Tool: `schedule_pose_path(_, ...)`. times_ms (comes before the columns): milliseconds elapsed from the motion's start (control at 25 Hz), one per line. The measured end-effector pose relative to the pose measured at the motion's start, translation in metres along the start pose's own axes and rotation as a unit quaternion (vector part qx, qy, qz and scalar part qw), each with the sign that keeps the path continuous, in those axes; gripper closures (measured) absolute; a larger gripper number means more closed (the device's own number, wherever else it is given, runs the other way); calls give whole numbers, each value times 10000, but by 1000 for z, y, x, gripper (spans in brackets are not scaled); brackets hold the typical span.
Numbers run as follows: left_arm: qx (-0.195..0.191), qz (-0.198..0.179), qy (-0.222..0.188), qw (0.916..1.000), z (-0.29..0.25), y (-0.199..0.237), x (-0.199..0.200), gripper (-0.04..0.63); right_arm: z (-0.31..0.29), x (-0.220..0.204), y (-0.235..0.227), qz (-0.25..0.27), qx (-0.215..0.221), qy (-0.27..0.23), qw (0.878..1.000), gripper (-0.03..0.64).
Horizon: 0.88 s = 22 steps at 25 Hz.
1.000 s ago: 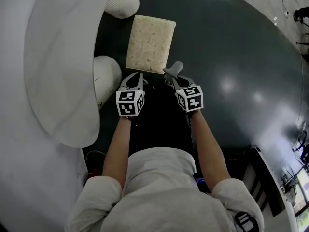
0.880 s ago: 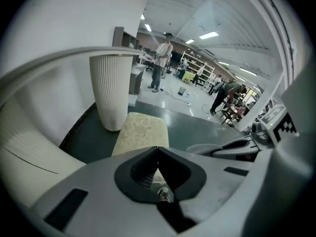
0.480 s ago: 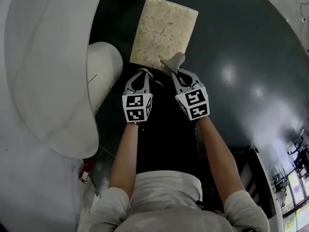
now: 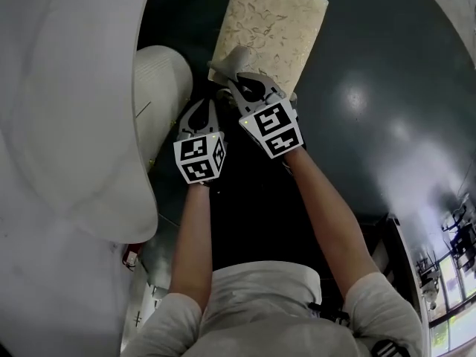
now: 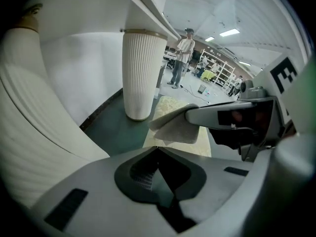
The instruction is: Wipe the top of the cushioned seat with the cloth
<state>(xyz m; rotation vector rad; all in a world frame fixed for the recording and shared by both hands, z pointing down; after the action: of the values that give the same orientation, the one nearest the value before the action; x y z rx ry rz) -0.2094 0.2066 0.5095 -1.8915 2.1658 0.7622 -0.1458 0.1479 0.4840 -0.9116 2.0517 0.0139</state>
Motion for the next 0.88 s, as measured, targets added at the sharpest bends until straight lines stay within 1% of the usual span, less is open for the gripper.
schedule_pose_path(120, 148, -16, -84, 9999, 1, 19, 7, 580, -30, 7, 13, -120, 512, -325, 9981, 603)
schedule_pose_path(160, 198, 34, -109, 9997, 3, 24, 7, 580, -40, 1, 16, -164, 632, -263, 9975, 603)
schedule_pose_path(200, 236, 114, -117, 9996, 6, 27, 4, 580, -49, -10, 18, -183, 679, -54, 9975, 603)
schedule_pose_path(280, 262, 286, -60, 9992, 15, 29, -7, 580, -59, -42, 18, -138, 540, 598, 9967, 603)
schedule_pose_path(320, 248, 331, -15, 9991, 17, 29, -12, 580, -62, -56, 16, -131, 410, 860, 9954, 603)
schedule_pose_path(360, 224, 338, 22, 9992, 17, 29, -15, 580, -63, -65, 11, -194, 301, 1000, 9943, 603)
schedule_pose_path(480, 157, 301, 53, 9994, 13, 24, -18, 580, -60, -78, 0, -717, 247, 998, 9921, 603)
schedule_pose_path(520, 132, 319, 47, 9994, 11, 21, -19, 580, -56, -83, -4, -819, 240, 1006, 9913, 603)
schedule_pose_path(600, 45, 352, 45, 9994, 10, 12, -23, 580, -44, -95, -9, -780, 157, 1113, 9906, 603)
schedule_pose_path(720, -69, 265, 64, 9996, 5, 0, -24, 580, -27, -106, -17, -619, 3, 1230, 9905, 603)
schedule_pose_path(880, -166, 159, 115, 9997, -2, -16, -25, 580, -6, -118, -26, -793, -168, 1180, 9897, 603)
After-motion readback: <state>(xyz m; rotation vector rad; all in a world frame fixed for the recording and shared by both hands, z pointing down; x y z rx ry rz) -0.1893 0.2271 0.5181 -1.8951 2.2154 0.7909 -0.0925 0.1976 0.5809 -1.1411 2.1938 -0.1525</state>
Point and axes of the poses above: the fingertips, and each gripper's own axes: z backward along the fingers, y to its left, x out of its top, the point moved 1 cm from there along z, backward along the fingers, and after that the axes turned 10 degrees about z, right-handed, at the moved point
